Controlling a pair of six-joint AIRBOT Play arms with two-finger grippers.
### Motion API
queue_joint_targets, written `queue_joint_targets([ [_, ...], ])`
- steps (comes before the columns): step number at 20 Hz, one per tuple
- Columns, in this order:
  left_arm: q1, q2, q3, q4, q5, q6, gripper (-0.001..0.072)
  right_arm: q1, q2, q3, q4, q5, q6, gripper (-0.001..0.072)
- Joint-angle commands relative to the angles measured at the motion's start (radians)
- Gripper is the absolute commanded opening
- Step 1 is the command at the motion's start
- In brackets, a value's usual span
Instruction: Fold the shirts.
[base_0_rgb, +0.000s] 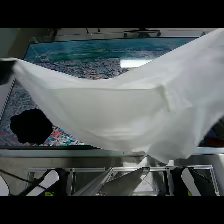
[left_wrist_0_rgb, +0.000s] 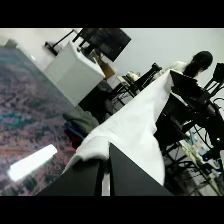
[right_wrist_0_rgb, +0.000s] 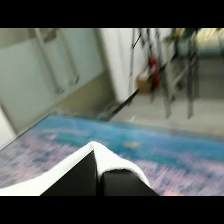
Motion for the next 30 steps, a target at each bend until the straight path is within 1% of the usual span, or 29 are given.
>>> queue_joint_targets([
  [1,-0.140,-0.200,-0.110,0.198,0.195,0.068,0.0034,0.084,-0.195,-0.161,-0.003,-0.019,-0.067,0.0017],
  [3,-0.180,-0.345,-0.105,0.263,0.300,0.069,0.0034,0.120,-0.321,-0.242,-0.008,-0.143,-0.122,0.0017],
  [4,-0.192,-0.422,-0.079,0.284,0.328,0.069,0.0034,0.132,-0.396,-0.256,-0.008,-0.183,-0.139,0.0017],
  [6,-0.199,-0.581,0.009,0.271,0.335,0.068,0.0034,0.138,-0.564,-0.249,0.020,-0.220,-0.141,0.0016],
  [8,-0.205,-0.715,0.127,0.264,0.339,0.052,0.0034,0.138,-0.722,-0.208,0.077,-0.219,-0.152,0.0016],
  [10,-0.206,-0.813,0.249,0.264,0.354,0.002,0.0033,0.138,-0.851,-0.137,0.131,-0.216,-0.151,0.0016],
  [12,-0.206,-0.883,0.362,0.264,0.368,-0.047,0.0033,0.139,-0.951,-0.041,0.163,-0.200,-0.121,0.0016],
  [14,-0.210,-0.941,0.469,0.266,0.365,-0.088,0.0034,0.139,-1.022,0.065,0.162,-0.145,-0.074,0.0016],
  [17,-0.234,-1.001,0.586,0.268,0.322,-0.098,0.0033,0.138,-1.041,0.131,0.154,-0.110,-0.061,0.0016],
  [19,-0.250,-1.027,0.644,0.271,0.284,-0.104,0.0021,0.130,-1.041,0.133,0.122,-0.050,-0.061,0.0016],
  [21,-0.253,-1.026,0.672,0.314,0.262,-0.108,0.0018,0.118,-1.041,0.133,0.051,0.023,-0.060,0.0016],
  [24,-0.248,-1.025,0.727,0.425,0.216,-0.166,0.0017,0.098,-1.041,0.133,-0.025,0.093,-0.030,0.0016],
  [26,-0.245,-1.025,0.755,0.483,0.195,-0.201,0.0017,0.087,-1.041,0.132,-0.087,0.098,-0.011,0.0016],
  [30,-0.279,-1.025,0.756,0.641,0.184,-0.225,0.0017,0.089,-1.041,0.132,-0.241,0.056,0.031,0.0016],
])
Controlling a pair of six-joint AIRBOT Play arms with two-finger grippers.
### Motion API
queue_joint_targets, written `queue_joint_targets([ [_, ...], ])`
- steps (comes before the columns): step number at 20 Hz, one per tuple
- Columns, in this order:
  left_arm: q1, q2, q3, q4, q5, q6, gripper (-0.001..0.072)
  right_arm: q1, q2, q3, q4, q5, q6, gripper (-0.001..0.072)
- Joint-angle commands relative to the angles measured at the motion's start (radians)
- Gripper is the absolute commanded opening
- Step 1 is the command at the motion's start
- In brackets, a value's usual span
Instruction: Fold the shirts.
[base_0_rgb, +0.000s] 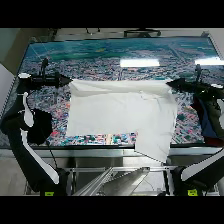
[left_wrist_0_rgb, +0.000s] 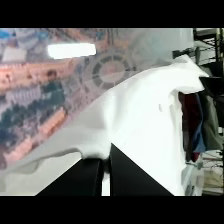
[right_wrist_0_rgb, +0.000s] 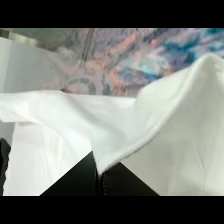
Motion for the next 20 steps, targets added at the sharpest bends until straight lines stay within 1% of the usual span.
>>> queue_joint_targets([
  [1,-0.035,-0.001,0.013,0.164,-0.013,-0.030,0.0017,-0.003,-0.001,0.001,-0.143,-0.023,0.047,0.0016],
  [4,-0.064,-0.001,0.013,0.233,0.029,-0.030,0.0017,-0.001,-0.001,0.001,-0.183,-0.068,0.091,0.0016],
  [7,-0.077,-0.001,0.013,0.233,0.046,-0.033,0.0017,0.006,-0.001,0.001,-0.182,-0.101,0.117,0.0017],
  [8,-0.076,-0.001,0.013,0.234,0.041,-0.041,0.0020,0.006,-0.001,0.001,-0.184,-0.099,0.144,0.0027],
  [9,-0.072,0.002,0.014,0.234,0.029,-0.057,0.0051,0.005,0.002,0.002,-0.184,-0.095,0.163,0.0169],
  [10,-0.065,0.008,0.014,0.234,0.015,-0.084,0.0259,0.000,0.013,0.002,-0.186,-0.080,0.165,0.0251],
  [12,-0.034,0.040,0.014,0.234,-0.024,-0.135,0.0261,-0.017,0.064,0.002,-0.246,-0.073,0.195,0.0251],
  [13,-0.011,0.060,0.014,0.234,-0.045,-0.169,0.0260,-0.028,0.098,0.002,-0.308,-0.073,0.229,0.0250],
  [15,0.039,0.112,0.013,0.238,-0.105,-0.225,0.0258,-0.049,0.179,0.001,-0.495,-0.053,0.325,0.0250],
  [16,0.060,0.141,0.013,0.254,-0.143,-0.248,0.0243,-0.056,0.221,0.001,-0.583,-0.019,0.358,0.0250],
  [17,0.071,0.169,0.013,0.291,-0.190,-0.259,0.0210,-0.057,0.267,-0.004,-0.653,0.021,0.383,0.0249],
  [18,0.077,0.203,0.008,0.354,-0.243,-0.276,0.0210,-0.062,0.313,-0.020,-0.695,0.055,0.393,0.0247],
  [19,0.077,0.249,-0.028,0.414,-0.285,-0.276,0.0210,-0.070,0.367,-0.053,-0.719,0.078,0.405,0.0246],
  [20,0.077,0.303,-0.089,0.461,-0.298,-0.271,0.0210,-0.083,0.434,-0.110,-0.724,0.087,0.408,0.0245],
])
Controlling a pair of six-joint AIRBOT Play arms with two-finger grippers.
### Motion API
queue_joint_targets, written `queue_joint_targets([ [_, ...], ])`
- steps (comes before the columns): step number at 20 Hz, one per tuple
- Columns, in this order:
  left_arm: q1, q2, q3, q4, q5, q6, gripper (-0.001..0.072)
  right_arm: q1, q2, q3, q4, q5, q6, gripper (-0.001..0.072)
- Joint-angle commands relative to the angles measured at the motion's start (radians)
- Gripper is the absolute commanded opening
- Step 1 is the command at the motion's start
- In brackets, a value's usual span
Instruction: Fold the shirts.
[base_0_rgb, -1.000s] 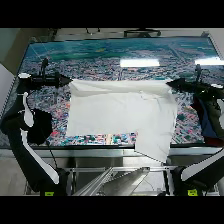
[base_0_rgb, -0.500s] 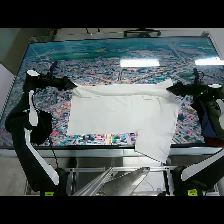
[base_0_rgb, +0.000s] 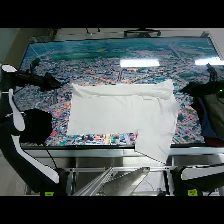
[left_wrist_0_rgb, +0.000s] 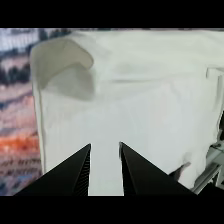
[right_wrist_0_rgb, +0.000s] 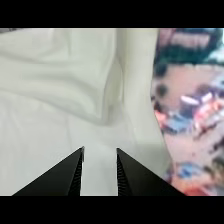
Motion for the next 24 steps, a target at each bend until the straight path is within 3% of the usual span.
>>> queue_joint_targets([
  [1,0.024,0.170,-0.166,0.149,-0.084,-0.022,0.0211,-0.044,0.216,-0.148,-0.143,0.066,0.065,0.0228],
  [4,0.044,0.360,-0.518,0.165,0.006,0.067,0.0214,-0.133,0.470,-0.410,-0.142,0.032,0.108,0.0229],
  [5,0.045,0.404,-0.628,0.167,0.039,0.094,0.0242,-0.162,0.543,-0.490,-0.139,0.009,0.135,0.0287],
  [6,0.045,0.438,-0.734,0.168,0.077,0.116,0.0243,-0.180,0.608,-0.568,-0.134,-0.025,0.165,0.0460],
  [7,0.045,0.462,-0.823,0.167,0.118,0.133,0.0243,-0.186,0.659,-0.630,-0.132,-0.050,0.195,0.0505],
  [12,0.040,0.473,-1.038,0.168,0.285,0.192,0.0245,-0.185,0.747,-0.731,-0.127,-0.030,0.216,0.0504],
  [20,0.037,0.464,-1.099,0.245,0.442,0.200,0.0252,-0.185,0.747,-0.732,-0.124,0.006,0.227,0.0506],
  [24,0.037,0.464,-1.078,0.241,0.417,0.208,0.0252,-0.185,0.747,-0.732,-0.125,0.010,0.226,0.0506],
])
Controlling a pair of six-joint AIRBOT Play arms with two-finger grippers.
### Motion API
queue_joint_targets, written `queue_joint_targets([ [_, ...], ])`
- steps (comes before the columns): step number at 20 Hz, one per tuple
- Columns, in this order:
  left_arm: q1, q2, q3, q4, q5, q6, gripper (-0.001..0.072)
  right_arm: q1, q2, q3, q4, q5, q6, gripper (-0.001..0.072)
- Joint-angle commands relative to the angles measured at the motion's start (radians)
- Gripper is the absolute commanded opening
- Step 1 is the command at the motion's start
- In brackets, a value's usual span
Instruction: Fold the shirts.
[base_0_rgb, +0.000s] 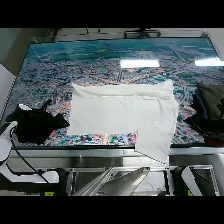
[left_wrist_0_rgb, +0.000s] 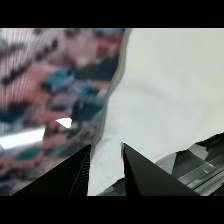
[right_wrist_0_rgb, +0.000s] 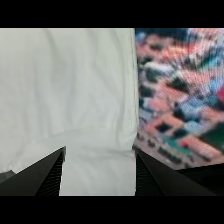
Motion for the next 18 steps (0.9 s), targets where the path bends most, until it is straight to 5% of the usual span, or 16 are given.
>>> queue_joint_targets([
  [1,0.000,-0.002,0.004,0.016,0.023,0.006,0.0253,0.000,0.001,-0.001,0.000,0.005,0.003,0.0505],
  [2,0.000,-0.003,0.002,0.012,0.009,0.006,0.0254,0.000,0.001,-0.001,0.000,0.005,0.003,0.0505],
  [3,-0.005,-0.010,0.002,0.012,-0.011,0.010,0.0419,0.000,0.001,-0.001,0.000,0.005,0.002,0.0506],
  [4,-0.012,-0.020,0.002,0.013,-0.029,0.008,0.0720,0.000,0.001,-0.001,-0.001,0.005,0.002,0.0505],
  [9,-0.095,-0.074,0.003,0.013,-0.086,0.013,0.0363,-0.001,0.001,-0.001,-0.068,0.005,0.042,0.0503],
  [13,-0.151,-0.093,0.006,0.012,-0.094,0.023,0.0356,-0.015,-0.003,-0.002,-0.133,0.042,0.079,0.0503],
  [14,-0.150,-0.094,0.018,0.012,-0.097,0.024,0.0222,-0.015,-0.007,-0.006,-0.135,0.055,0.079,0.0503],
  [15,-0.150,-0.093,0.034,0.013,-0.102,0.027,0.0009,-0.015,-0.013,-0.013,-0.135,0.063,0.079,0.0503],
  [18,-0.148,-0.093,0.096,0.007,-0.127,0.023,0.0027,-0.015,-0.066,-0.051,-0.130,0.080,0.083,0.0503],
])
